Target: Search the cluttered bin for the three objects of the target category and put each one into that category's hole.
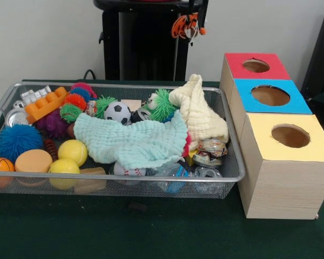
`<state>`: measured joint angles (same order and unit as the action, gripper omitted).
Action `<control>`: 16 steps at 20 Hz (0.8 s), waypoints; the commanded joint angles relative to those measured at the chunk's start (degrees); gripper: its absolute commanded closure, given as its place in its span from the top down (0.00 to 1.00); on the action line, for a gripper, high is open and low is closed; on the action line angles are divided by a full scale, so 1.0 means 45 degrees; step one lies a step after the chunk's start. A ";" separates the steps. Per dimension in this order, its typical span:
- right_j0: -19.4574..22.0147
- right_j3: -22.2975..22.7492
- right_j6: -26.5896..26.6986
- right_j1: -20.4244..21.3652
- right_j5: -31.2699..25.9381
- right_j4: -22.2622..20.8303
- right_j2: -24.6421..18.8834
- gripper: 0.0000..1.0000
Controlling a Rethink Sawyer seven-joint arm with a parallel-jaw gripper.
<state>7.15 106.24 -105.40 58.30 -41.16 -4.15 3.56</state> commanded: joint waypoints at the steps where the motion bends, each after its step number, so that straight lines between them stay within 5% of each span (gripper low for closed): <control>1: -0.0419 0.0855 -0.1697 -0.0519 0.0657 0.0346 -0.0805 0.00; 16: -0.1526 0.0901 -0.2497 -0.0564 0.0631 0.1091 -0.0397 0.00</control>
<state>0.64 106.24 -105.40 57.21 -41.13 -1.69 3.53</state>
